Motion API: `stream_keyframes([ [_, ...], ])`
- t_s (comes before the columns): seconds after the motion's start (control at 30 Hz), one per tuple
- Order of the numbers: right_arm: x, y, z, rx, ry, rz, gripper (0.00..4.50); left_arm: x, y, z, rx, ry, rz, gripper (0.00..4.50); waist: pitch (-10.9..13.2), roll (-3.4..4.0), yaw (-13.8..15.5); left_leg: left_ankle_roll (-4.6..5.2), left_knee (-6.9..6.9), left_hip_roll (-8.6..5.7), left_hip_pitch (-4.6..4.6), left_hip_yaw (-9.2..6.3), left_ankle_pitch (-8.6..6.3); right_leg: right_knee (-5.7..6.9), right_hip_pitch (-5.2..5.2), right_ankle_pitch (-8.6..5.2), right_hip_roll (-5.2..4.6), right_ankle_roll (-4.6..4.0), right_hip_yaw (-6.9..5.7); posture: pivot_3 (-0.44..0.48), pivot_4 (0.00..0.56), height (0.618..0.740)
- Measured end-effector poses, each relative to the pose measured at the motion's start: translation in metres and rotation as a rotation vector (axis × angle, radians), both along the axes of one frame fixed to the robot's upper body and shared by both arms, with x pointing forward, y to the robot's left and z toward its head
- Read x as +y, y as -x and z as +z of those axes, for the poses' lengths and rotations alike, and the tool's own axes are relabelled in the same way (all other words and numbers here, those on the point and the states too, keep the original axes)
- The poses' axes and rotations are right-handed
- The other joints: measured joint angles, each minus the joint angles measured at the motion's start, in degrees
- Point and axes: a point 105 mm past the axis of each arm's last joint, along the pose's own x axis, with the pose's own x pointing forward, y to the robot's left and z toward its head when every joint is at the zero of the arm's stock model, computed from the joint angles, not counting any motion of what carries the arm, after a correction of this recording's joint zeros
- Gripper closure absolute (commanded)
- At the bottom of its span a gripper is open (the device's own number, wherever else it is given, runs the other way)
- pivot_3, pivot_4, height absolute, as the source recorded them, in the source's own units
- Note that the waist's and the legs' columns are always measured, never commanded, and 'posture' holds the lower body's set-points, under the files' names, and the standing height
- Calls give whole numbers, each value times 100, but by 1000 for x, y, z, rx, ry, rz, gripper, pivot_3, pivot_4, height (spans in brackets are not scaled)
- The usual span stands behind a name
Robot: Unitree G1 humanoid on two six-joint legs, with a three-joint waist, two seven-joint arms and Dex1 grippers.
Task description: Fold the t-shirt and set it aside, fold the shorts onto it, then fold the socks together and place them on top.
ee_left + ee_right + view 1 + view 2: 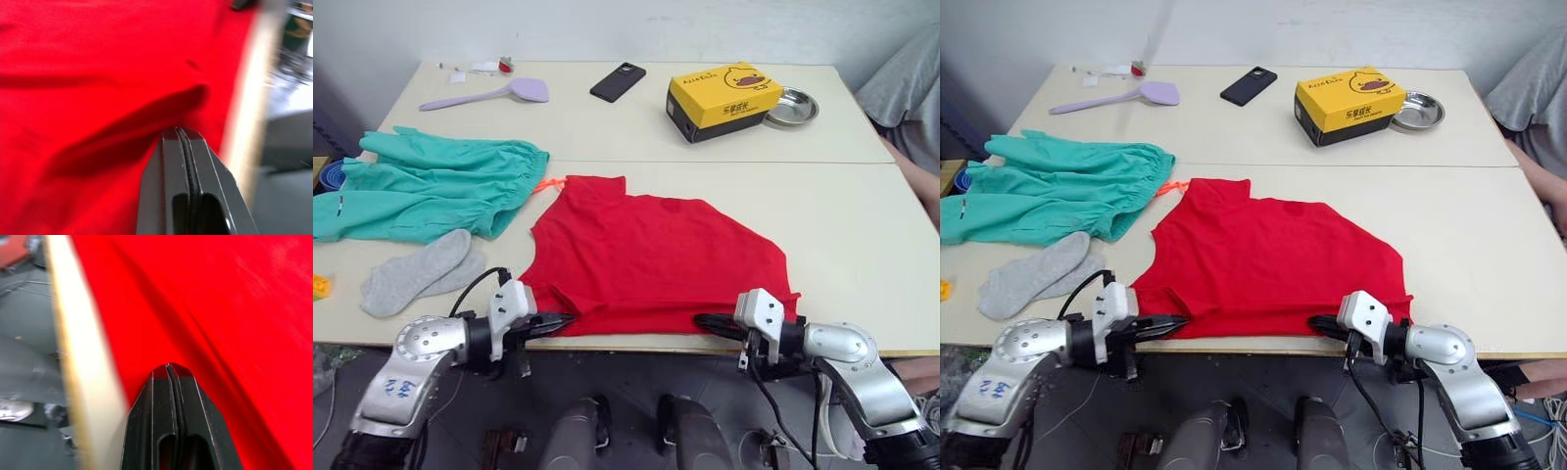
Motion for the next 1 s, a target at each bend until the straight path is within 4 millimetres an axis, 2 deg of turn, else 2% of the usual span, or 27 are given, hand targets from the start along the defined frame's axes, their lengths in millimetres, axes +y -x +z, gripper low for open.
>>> stream_keyframes([
  [0.17, -12, -17, 3, -25, -29, -105, 4500, 5, -23, 0, -46, 33, 144, 4473, -1, -2, 36, 2, 13, 2, -1, 1, 0, 12, 2, 0, 1, 1, -1, 0, 150, 740],
  [0.37, -62, -29, 7, -33, 19, -267, 4500, 27, -32, 1, -61, 48, 282, 4473, -8, -13, 51, 7, 24, 3, 2, 0, -3, 13, 10, 1, 1, 2, -3, 0, 150, 740],
  [0.53, -99, -25, 9, -44, -7, -364, 4500, 54, -25, 9, -88, 50, 329, 4473, -13, -21, 44, 8, 22, 6, 0, 0, -4, 13, 9, 1, 2, 2, -4, 0, 150, 740],
  [0.7, -102, -6, 22, -49, -118, -300, 4500, 72, -10, 29, -138, 74, 268, 4473, -13, -21, 41, 18, 18, 10, 2, 1, -10, 11, 9, 0, 3, 1, -3, 0, 150, 740],
  [0.8, -96, 18, 28, -18, -127, -194, 3578, 75, 6, 38, -132, 41, 170, 3868, -13, -20, 41, 25, 15, 11, 3, 0, -14, 4, 11, 0, 3, 1, -2, 0, 150, 740],
  [0.9, -95, 32, 22, 12, -46, -120, 2480, 73, 16, 40, -125, -10, 99, 2862, -13, -20, 42, 32, 16, 11, 3, 2, -19, 1, 11, 0, 3, 1, 0, 0, 150, 740],
  [1.0, -98, 36, 17, 22, 46, -81, 1392, 70, 23, 33, -124, -82, 33, 1874, -13, -19, 43, 32, 9, 11, 3, 3, -21, -5, 8, -1, 3, -2, 1, 0, 150, 740],
])
